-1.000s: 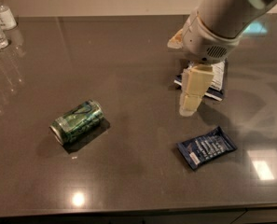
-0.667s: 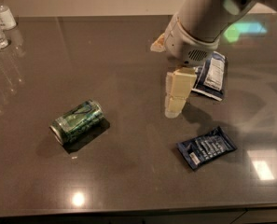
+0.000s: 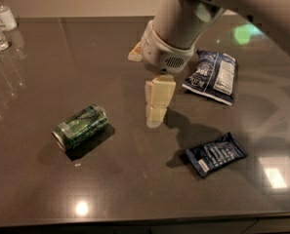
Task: Pick green can
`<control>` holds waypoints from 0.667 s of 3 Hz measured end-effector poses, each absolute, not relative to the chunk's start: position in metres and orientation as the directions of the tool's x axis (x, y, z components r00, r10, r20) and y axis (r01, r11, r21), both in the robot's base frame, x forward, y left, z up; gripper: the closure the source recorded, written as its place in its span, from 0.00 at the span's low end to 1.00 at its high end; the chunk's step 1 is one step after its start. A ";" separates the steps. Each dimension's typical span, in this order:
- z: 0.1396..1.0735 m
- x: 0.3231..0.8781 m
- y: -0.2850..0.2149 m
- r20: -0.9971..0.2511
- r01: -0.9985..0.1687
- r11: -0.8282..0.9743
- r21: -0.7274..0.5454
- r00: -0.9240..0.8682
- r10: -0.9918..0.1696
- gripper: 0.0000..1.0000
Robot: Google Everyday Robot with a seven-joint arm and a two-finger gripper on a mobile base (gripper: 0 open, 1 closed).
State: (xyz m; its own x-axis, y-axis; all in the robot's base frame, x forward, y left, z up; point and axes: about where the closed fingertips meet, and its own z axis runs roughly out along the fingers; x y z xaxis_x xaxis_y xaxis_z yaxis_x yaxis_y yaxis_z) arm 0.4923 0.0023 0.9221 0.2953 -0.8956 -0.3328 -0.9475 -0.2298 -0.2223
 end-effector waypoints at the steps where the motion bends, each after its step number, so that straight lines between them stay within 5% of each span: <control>1: 0.913 0.487 0.028 -0.339 -0.939 -0.279 -0.203 0.335 -0.879 0.00; 2: 0.902 0.480 0.049 -0.331 -0.928 -0.325 -0.184 0.370 -0.868 0.00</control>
Offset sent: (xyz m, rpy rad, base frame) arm -0.0182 0.0709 -0.0370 -0.0362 0.0629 0.1539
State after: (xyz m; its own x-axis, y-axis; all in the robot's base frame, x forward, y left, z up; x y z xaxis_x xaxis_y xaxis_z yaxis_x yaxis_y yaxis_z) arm 0.4804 0.0488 0.9018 0.3699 -0.8681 -0.3311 -0.9276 -0.3253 -0.1837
